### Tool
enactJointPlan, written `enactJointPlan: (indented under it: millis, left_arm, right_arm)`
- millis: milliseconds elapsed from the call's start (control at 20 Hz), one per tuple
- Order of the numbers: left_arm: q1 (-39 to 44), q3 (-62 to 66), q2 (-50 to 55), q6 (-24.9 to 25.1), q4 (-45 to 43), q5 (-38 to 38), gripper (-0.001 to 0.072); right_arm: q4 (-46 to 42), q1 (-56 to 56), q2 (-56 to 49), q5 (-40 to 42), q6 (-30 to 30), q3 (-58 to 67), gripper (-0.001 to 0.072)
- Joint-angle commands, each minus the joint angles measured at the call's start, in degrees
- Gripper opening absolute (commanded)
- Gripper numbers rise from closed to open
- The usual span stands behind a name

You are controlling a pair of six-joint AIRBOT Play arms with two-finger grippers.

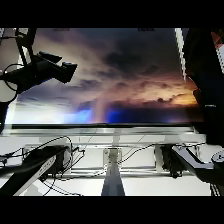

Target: Fold the clothes and pants, and hang the long-sleeved shirts on hangers.

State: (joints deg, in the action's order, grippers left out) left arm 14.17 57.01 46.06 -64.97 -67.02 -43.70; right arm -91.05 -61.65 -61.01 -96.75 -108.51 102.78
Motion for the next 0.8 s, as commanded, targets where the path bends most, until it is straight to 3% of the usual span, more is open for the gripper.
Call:
enactJointPlan:
  millis: [0,150,300,450,750]
  left_arm:
    - [0.00,0.04,-0.04,-0.02,-0.02,0.00,0.0693]
    - [0.00,0.04,-0.04,-0.02,-0.02,-0.02,0.0693]
    - [0.00,0.04,-0.04,-0.02,-0.02,0.00,0.0694]
    - [0.00,0.04,-0.04,-0.02,-0.02,0.00,0.0694]
    - [0.00,0.04,-0.04,-0.02,-0.02,0.00,0.0693]
  right_arm:
    - [6.45,3.76,-1.25,0.39,7.69,0.00,0.0655]
    - [8.81,14.88,-2.40,1.75,7.69,0.02,0.0457]
    - [8.79,31.21,-2.64,8.26,7.74,0.00,0.0202]
    - [8.68,48.83,-3.61,14.93,10.95,0.00,0.0143]
    - [3.56,72.39,-9.07,19.43,13.75,0.00,0.0127]
